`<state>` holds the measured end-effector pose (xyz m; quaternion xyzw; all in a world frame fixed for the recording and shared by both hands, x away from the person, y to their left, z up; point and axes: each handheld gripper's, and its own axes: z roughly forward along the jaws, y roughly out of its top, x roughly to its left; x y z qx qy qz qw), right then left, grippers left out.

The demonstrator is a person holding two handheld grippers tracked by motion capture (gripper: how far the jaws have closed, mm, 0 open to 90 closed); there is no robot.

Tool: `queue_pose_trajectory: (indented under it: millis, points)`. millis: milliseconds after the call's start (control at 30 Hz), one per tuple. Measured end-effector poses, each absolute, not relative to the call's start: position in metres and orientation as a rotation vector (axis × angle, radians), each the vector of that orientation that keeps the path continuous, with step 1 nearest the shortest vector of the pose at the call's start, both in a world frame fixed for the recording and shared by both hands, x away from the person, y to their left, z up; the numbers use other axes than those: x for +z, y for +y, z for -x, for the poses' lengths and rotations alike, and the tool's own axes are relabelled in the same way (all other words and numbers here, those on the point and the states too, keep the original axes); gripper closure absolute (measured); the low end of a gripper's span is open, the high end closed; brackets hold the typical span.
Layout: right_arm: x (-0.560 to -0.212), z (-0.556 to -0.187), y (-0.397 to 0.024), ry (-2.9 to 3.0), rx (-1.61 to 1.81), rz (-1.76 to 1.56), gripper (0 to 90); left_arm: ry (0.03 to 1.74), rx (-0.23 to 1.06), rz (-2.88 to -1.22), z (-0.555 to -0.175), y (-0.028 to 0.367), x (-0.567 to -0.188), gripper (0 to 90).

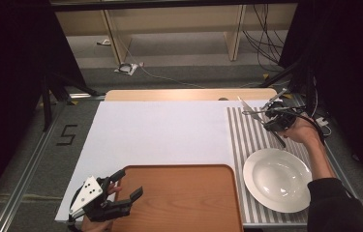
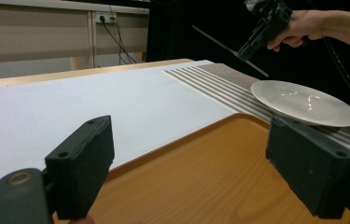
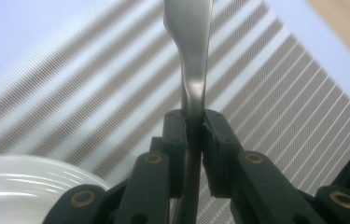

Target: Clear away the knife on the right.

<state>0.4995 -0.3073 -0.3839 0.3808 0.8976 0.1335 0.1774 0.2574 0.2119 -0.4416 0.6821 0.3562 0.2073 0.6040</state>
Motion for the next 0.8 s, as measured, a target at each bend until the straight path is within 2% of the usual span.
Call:
queue_pose_trajectory:
  millis: [333, 800]
  points:
    - [-0.352, -0.463, -0.289, 2.463, 0.776, -1.013, 80.8, 0.826, 0.478, -1.580, -0.257, 0.211, -0.442, 15.3]
    - [-0.358, -0.418, -0.258, 2.459, 1.055, -1.024, 80.8, 0.821, 0.482, -1.578, -0.257, 0.211, -0.441, 15.3]
